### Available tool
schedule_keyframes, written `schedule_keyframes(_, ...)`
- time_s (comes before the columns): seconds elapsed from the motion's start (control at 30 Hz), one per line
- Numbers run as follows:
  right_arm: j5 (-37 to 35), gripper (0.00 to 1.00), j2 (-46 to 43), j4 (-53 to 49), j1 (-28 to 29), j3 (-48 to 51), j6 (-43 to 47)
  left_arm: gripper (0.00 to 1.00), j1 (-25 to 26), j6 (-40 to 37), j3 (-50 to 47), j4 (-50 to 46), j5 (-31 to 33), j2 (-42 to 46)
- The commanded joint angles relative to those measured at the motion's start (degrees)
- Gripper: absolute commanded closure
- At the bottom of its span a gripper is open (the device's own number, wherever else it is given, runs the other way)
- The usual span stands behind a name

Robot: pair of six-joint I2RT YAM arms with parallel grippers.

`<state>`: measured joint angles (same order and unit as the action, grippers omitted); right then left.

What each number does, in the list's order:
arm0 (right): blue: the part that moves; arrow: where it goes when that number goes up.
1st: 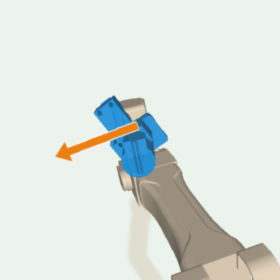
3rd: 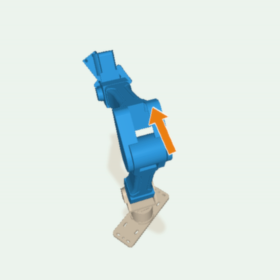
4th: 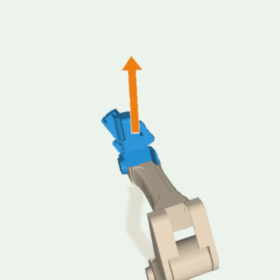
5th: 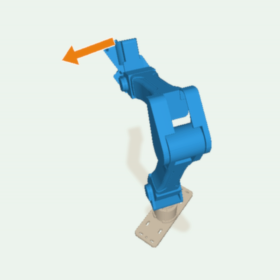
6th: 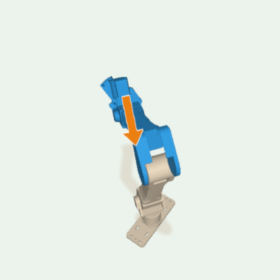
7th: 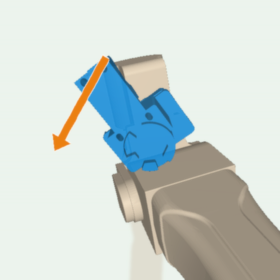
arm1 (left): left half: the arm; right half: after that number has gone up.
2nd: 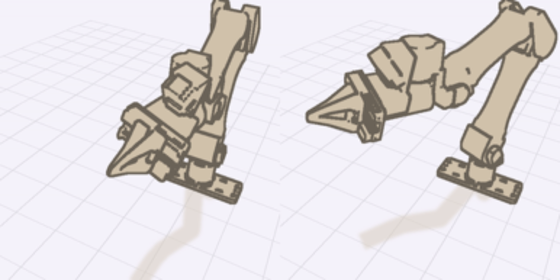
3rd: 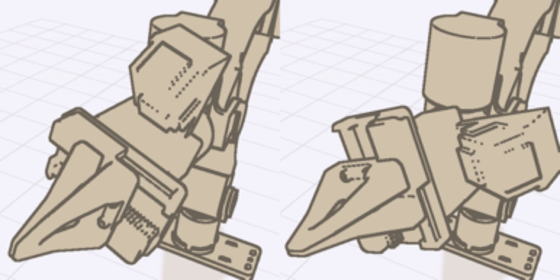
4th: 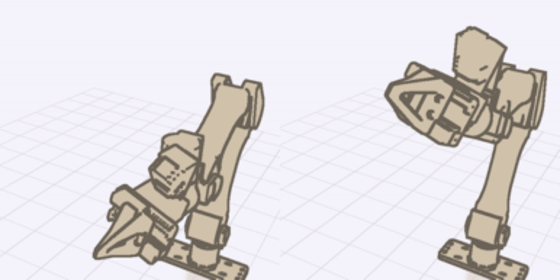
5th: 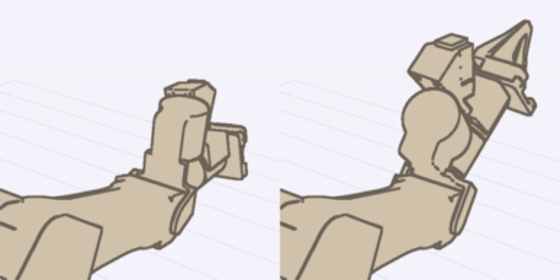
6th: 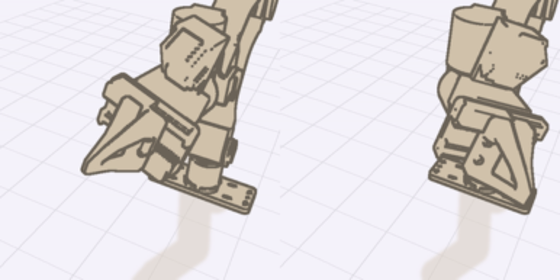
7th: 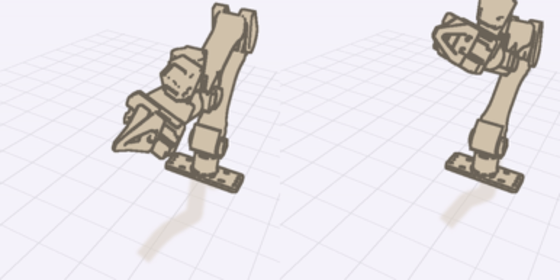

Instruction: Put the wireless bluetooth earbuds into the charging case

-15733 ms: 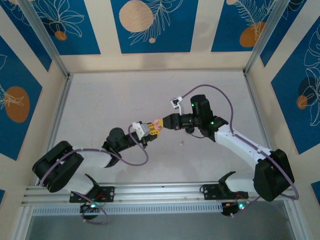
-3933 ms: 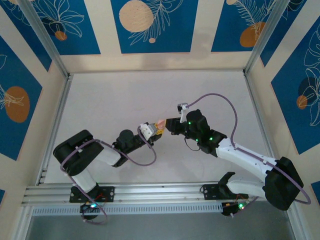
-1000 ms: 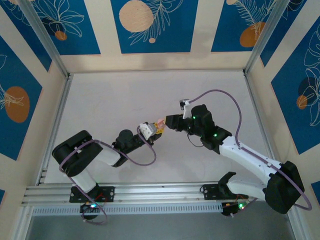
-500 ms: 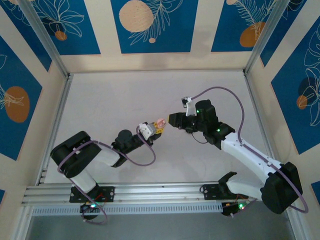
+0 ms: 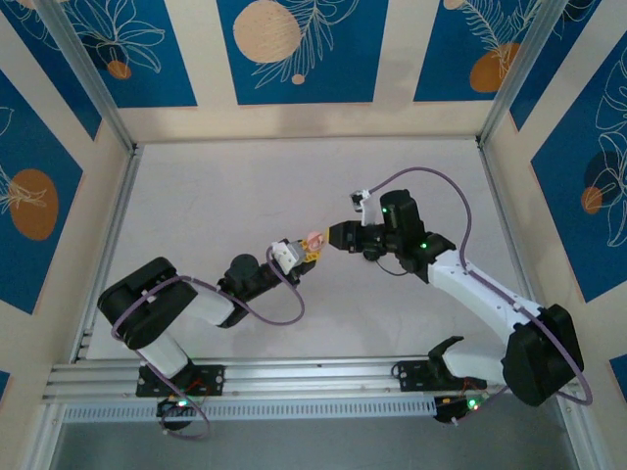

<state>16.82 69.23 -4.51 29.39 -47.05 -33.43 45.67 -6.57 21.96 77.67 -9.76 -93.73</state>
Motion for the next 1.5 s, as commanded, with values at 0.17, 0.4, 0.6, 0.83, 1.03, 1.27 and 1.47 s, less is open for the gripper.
schedule_keyframes(0.17, 4.3, 0.74, 2.7, -0.4, -0.1, -3.2, 0.2, 0.88, 0.7, -1.1, -0.6, 2.6, 0.0, 1.6)
schedule_keyframes(0.4, 4.5, 0.77, 3.7, -0.5, -0.1, -3.8, 0.3, 0.88, 0.7, -1.3, -0.5, 2.5, 0.0, 1.9)
schedule_keyframes(0.6, 4.1, 0.77, 4.8, -1.0, 0.0, -4.4, 0.3, 0.88, 0.8, -1.4, -0.4, 2.1, 0.0, 2.1)
schedule_keyframes(0.83, 1.8, 0.77, 5.1, -3.2, 0.4, -4.9, 1.4, 0.88, 0.7, -1.4, -0.2, 1.9, -0.1, 2.1)
schedule_keyframes(1.03, 0.5, 0.77, 6.2, -5.3, 1.1, -5.7, 2.5, 0.88, 0.7, -1.4, -0.2, 1.7, -0.1, 2.4)
schedule_keyframes(1.27, -1.6, 0.77, 6.4, -8.6, 1.8, -6.8, 3.8, 0.88, 0.7, -1.6, -0.3, 1.1, 0.1, 2.7)
schedule_keyframes(1.47, -2.3, 0.78, 6.1, -11.3, 2.3, -6.9, 4.6, 0.88, 0.7, -1.8, -0.5, 1.0, 0.3, 3.0)
